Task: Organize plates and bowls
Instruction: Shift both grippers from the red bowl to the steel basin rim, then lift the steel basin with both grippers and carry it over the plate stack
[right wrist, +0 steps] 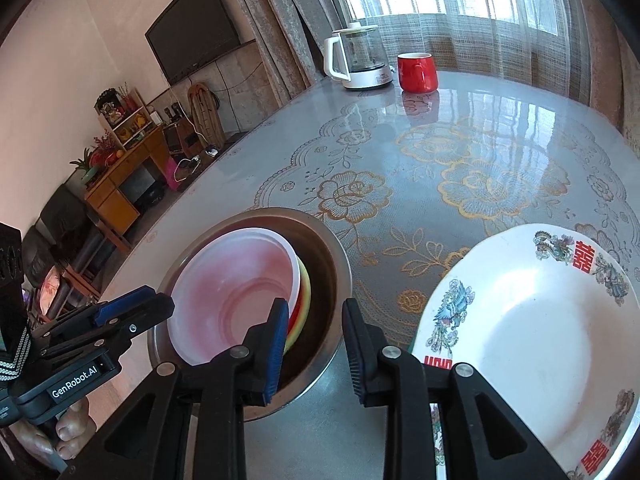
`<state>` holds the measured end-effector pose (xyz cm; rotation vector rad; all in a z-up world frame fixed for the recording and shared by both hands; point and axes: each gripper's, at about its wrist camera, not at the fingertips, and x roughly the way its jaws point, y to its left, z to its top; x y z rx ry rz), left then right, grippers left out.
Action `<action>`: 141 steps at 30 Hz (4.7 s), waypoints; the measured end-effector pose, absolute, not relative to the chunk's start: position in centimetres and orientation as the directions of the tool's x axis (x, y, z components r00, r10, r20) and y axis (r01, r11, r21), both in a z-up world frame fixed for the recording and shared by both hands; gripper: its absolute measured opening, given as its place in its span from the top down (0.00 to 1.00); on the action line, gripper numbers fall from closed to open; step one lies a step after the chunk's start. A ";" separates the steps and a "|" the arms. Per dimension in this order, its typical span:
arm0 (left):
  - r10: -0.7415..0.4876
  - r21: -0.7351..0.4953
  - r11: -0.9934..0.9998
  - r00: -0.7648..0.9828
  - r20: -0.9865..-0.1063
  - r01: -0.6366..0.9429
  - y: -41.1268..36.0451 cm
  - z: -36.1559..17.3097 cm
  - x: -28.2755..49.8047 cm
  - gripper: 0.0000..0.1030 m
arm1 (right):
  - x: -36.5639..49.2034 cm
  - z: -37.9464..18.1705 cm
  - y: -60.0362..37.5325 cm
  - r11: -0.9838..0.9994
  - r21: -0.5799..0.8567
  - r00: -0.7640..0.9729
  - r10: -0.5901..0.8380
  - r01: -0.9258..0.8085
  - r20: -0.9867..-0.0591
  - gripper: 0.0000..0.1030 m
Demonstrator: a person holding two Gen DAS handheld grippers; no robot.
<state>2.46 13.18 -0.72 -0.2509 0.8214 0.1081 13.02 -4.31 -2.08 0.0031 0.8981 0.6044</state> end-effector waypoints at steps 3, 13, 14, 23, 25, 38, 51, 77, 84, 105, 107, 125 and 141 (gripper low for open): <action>0.001 -0.184 0.962 0.678 -0.735 -0.200 13.4 -0.8 2.4 0.69 | 13.1 -2.1 -4.7 0.838 0.258 0.470 0.495 -0.481 -0.731 0.73; 0.022 -0.214 0.941 0.676 -0.737 -0.263 16.0 -1.3 1.9 0.69 | 13.0 -2.5 -5.3 0.839 0.274 0.464 0.499 -0.470 -0.732 0.73; 0.024 -0.215 0.939 0.677 -0.736 -0.267 16.2 -1.4 1.8 0.69 | 13.0 -2.5 -5.3 0.840 0.274 0.464 0.498 -0.469 -0.733 0.73; 0.030 -0.205 0.942 0.677 -0.736 -0.265 17.1 -1.8 1.8 0.69 | 12.8 -3.1 -4.4 0.844 0.233 0.462 0.472 -0.484 -0.751 0.73; 0.024 -0.205 0.944 0.674 -0.738 -0.258 17.1 -1.9 1.9 0.69 | 12.9 -3.2 -4.3 0.843 0.235 0.457 0.473 -0.484 -0.753 0.73; -0.012 -0.204 0.954 0.650 -0.760 -0.221 17.4 -2.9 3.5 0.69 | 13.1 -3.6 -3.1 0.853 0.183 0.449 0.426 -0.490 -0.785 0.73; -0.057 -0.198 0.969 0.649 -0.759 -0.146 17.0 -3.4 4.4 0.82 | 13.8 -3.8 -2.3 0.842 0.136 0.427 0.396 -0.522 -0.813 0.73; -0.055 -0.189 0.974 0.678 -0.733 -0.125 17.3 -2.8 3.6 0.86 | 14.1 -4.2 -1.5 0.823 0.123 0.421 0.405 -0.555 -0.812 0.78; -0.064 -0.197 0.974 0.692 -0.719 -0.116 17.1 -2.0 3.2 0.86 | 13.7 -3.6 -2.0 0.825 0.154 0.426 0.430 -0.545 -0.796 0.78; -0.082 -0.210 0.973 0.704 -0.706 -0.097 16.4 -1.0 3.4 0.86 | 13.2 -2.8 -3.5 0.834 0.189 0.446 0.453 -0.518 -0.772 0.78; -0.087 -0.214 0.973 0.708 -0.701 -0.092 16.4 -0.7 3.4 0.86 | 13.1 -2.6 -3.7 0.834 0.193 0.450 0.456 -0.517 -0.768 0.78; -0.150 -0.203 0.979 0.731 -0.666 0.016 13.0 2.0 5.3 0.85 | 12.7 -0.7 -7.9 0.861 0.248 0.508 0.469 -0.443 -0.723 0.78; -0.287 -0.201 0.958 0.701 -0.653 0.205 4.9 3.8 8.7 0.85 | 10.8 1.5 -16.1 0.928 0.252 0.626 0.371 -0.275 -0.686 0.78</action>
